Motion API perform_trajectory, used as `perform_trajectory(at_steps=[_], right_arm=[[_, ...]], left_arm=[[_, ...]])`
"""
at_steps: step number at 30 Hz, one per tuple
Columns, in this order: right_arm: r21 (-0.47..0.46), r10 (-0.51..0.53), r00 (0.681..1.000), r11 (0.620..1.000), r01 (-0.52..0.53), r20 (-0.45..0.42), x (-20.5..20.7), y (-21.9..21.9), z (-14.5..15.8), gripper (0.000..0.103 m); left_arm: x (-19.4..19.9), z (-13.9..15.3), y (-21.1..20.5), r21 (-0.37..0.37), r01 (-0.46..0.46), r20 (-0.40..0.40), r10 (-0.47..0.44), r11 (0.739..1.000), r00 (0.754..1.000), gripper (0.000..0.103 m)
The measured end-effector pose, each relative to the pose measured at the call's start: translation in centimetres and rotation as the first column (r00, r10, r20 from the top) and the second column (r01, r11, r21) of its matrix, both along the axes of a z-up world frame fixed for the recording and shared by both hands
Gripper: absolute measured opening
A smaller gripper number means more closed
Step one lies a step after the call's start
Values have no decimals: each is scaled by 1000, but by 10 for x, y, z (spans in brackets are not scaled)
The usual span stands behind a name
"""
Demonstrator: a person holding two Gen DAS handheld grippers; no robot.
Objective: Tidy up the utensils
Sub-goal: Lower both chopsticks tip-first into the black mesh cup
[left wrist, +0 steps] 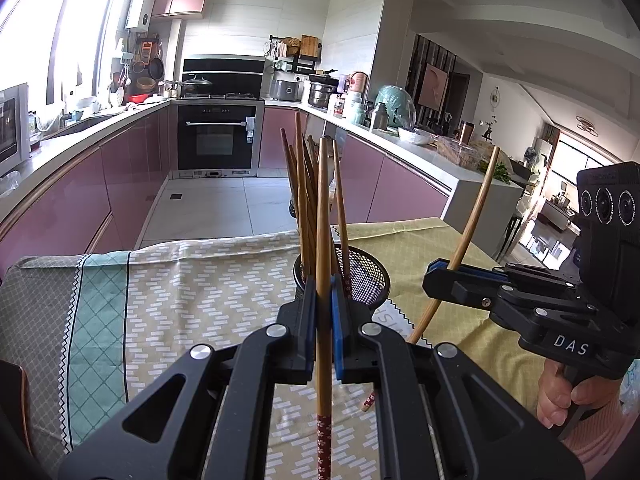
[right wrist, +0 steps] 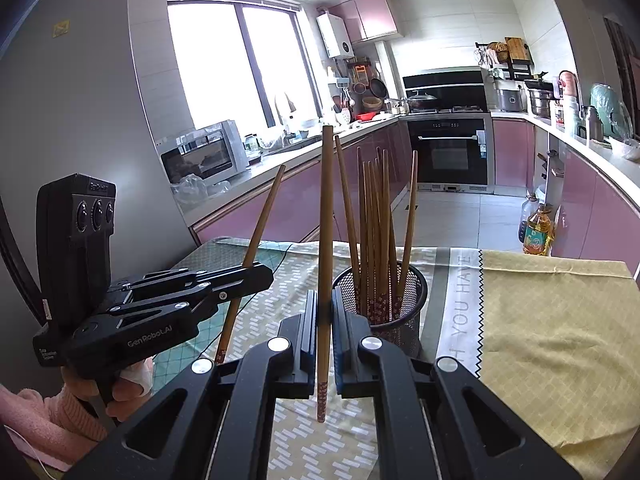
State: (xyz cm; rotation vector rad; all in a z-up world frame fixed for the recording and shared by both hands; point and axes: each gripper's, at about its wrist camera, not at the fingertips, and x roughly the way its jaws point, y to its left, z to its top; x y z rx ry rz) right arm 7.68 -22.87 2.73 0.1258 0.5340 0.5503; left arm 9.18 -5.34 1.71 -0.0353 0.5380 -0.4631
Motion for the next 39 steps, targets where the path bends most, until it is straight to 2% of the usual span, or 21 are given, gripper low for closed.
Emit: perform_trajectory(at_steps=[39], right_arm=[[-2, -16, 998, 1000, 17, 55, 9, -7, 18, 6]], left_arm=[[23, 18, -9, -41, -1, 61, 4, 999, 998, 7]])
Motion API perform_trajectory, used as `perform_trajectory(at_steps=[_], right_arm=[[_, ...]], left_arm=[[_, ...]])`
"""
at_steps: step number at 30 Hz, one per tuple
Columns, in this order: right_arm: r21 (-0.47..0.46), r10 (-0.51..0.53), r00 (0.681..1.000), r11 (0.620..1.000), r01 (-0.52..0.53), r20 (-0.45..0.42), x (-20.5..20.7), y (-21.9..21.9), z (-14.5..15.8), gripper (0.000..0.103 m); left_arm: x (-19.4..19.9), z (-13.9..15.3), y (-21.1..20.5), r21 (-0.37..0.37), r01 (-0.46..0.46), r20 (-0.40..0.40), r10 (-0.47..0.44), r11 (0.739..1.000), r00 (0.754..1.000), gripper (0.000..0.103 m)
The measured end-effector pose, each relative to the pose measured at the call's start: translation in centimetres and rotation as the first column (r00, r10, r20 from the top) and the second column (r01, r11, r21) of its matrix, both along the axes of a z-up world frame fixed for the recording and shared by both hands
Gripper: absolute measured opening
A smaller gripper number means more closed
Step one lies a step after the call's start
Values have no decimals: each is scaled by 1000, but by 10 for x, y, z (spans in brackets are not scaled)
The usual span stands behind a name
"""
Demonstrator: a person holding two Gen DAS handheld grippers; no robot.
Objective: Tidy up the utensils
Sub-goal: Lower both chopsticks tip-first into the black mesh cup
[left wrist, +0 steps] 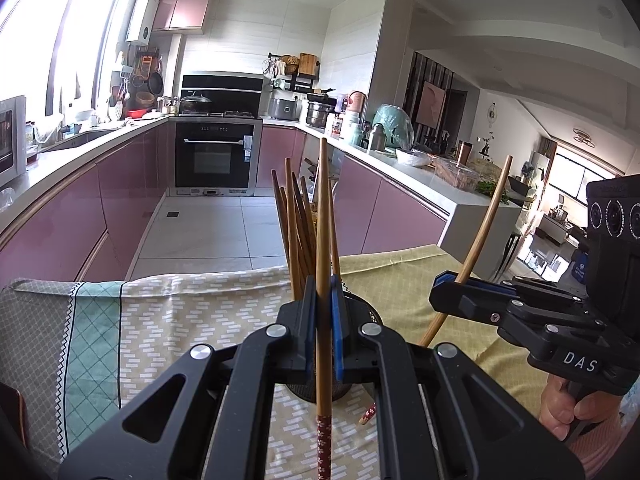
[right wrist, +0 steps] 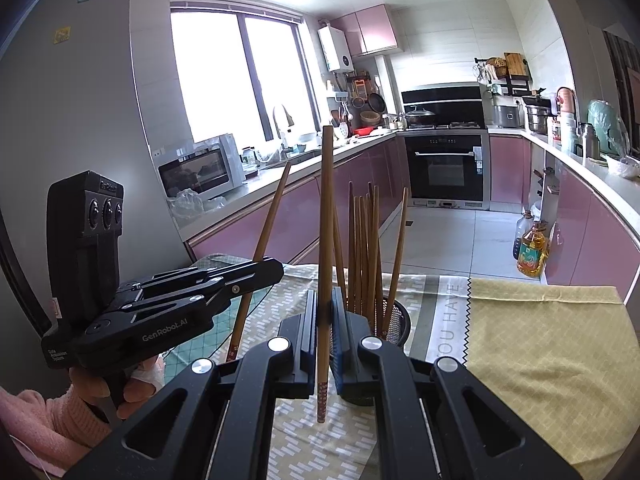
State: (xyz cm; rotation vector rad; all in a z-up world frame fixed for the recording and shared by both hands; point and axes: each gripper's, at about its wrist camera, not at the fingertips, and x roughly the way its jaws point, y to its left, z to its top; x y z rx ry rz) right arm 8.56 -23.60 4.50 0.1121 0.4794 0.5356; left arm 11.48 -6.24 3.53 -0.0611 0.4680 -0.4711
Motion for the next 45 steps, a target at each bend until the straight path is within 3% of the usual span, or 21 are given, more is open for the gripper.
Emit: perform_trajectory(at_steps=[32, 45], right_arm=[[30, 1, 998, 1000, -3, 64, 16, -12, 30, 6], [40, 1, 997, 999, -4, 77, 28, -17, 37, 6]], left_arm=[[31, 26, -17, -67, -17, 107, 24, 998, 994, 7], [55, 31, -24, -86, -38, 107, 47, 996, 993, 7]])
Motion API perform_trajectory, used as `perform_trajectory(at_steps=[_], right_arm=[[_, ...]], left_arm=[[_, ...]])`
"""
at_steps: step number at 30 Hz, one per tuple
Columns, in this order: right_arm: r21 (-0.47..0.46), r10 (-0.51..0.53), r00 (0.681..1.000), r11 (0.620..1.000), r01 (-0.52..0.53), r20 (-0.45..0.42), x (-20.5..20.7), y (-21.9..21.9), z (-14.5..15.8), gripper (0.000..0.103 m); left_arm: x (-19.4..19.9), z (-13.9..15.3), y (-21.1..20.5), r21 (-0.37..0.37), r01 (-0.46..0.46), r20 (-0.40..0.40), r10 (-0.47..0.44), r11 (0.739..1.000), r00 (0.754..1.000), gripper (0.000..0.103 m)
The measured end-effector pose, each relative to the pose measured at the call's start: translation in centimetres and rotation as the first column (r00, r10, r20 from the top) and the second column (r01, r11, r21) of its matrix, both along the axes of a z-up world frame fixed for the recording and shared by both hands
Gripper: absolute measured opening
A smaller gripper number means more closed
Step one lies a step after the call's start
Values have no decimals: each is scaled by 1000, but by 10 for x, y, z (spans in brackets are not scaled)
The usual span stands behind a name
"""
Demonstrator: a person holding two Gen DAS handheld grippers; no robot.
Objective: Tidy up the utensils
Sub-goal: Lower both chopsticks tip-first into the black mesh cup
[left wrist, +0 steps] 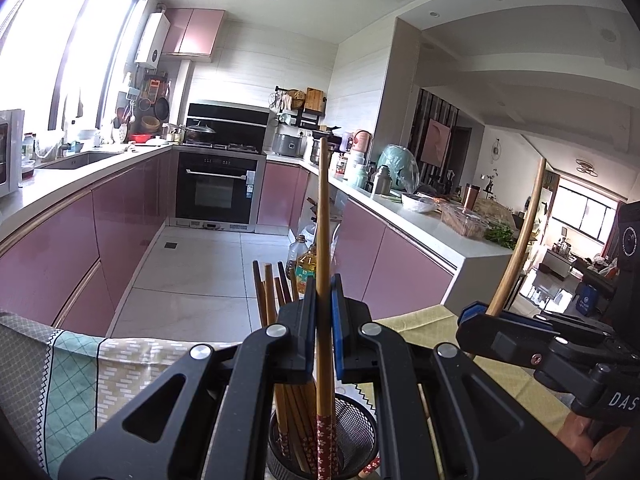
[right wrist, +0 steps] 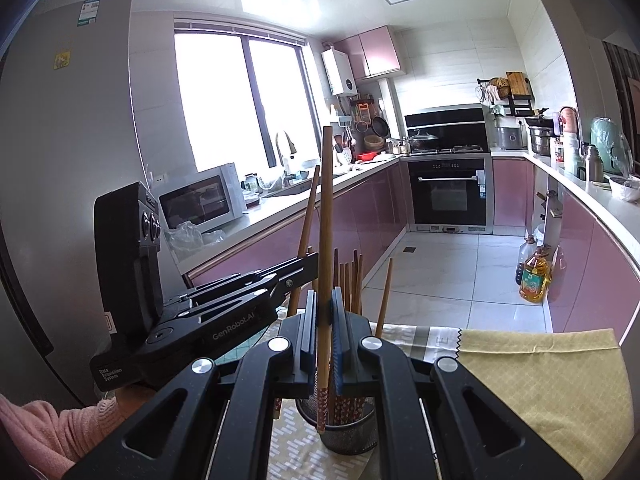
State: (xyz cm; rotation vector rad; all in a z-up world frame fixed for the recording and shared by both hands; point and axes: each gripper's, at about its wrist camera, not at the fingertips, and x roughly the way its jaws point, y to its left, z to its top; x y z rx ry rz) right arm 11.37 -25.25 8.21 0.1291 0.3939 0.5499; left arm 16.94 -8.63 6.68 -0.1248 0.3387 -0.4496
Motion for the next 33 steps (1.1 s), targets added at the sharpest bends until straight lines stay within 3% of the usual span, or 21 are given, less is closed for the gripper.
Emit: perform_trajectory(at_steps=[33], right_arm=[[5, -27, 999, 1000, 27, -27, 20, 1, -6, 6]], left_arm=[[-6, 6, 6, 34, 20, 13, -20, 999, 1000, 7]])
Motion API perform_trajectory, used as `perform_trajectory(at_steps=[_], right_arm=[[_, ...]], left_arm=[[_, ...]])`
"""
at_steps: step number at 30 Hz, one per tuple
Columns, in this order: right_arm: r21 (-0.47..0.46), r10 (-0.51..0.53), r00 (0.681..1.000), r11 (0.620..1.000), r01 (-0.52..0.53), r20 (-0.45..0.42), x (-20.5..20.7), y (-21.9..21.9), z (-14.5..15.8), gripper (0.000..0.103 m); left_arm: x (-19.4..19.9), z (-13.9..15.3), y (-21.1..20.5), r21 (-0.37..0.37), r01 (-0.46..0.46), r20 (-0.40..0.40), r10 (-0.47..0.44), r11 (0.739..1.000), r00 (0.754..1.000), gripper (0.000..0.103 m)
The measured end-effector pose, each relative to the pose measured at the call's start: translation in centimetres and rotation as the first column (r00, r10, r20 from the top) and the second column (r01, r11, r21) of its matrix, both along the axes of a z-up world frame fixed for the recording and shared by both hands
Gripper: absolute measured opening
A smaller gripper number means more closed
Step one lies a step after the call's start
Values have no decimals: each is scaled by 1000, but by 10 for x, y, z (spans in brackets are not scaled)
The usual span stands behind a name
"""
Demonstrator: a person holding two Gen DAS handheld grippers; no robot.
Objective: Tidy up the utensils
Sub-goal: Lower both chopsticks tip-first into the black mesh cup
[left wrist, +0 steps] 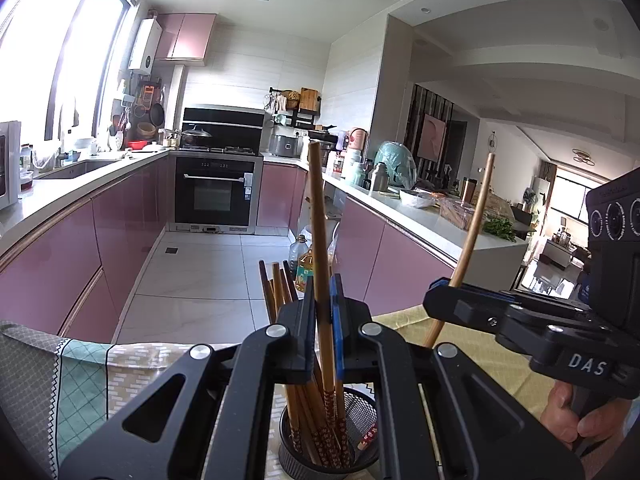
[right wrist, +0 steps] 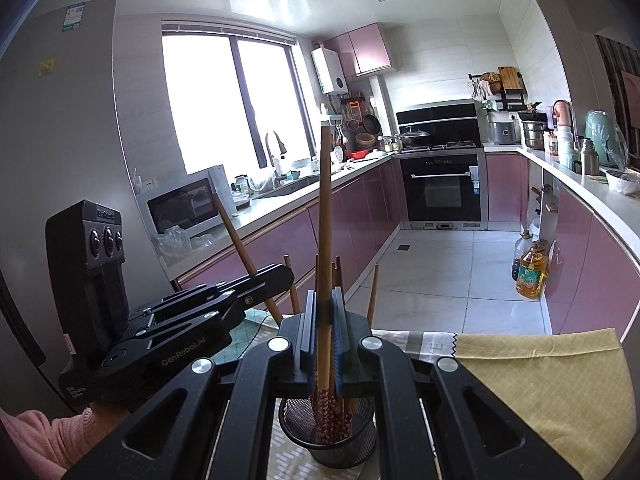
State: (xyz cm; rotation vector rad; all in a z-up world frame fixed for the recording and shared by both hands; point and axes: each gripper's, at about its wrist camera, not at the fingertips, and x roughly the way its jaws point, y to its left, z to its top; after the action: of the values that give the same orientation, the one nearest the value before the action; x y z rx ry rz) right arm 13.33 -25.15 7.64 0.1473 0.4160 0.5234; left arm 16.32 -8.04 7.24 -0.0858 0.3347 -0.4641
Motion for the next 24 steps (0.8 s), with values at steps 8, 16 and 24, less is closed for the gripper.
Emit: perform_trajectory(at_steps=[8, 16, 24], right_arm=[[-5, -5, 999, 1000, 4, -42, 6, -3, -12, 6], [-14, -6, 998, 1000, 5, -61, 11, -2, -18, 6], [-51, 14, 993, 998, -20, -115, 21, 9, -33, 6]], left_arm=[[-5, 2, 6, 8, 18, -8, -18, 1000, 1000, 7], [-17, 8, 13, 13, 53, -2, -53, 999, 999, 7], [-21, 7, 16, 67, 83, -24, -82, 994, 996, 7]])
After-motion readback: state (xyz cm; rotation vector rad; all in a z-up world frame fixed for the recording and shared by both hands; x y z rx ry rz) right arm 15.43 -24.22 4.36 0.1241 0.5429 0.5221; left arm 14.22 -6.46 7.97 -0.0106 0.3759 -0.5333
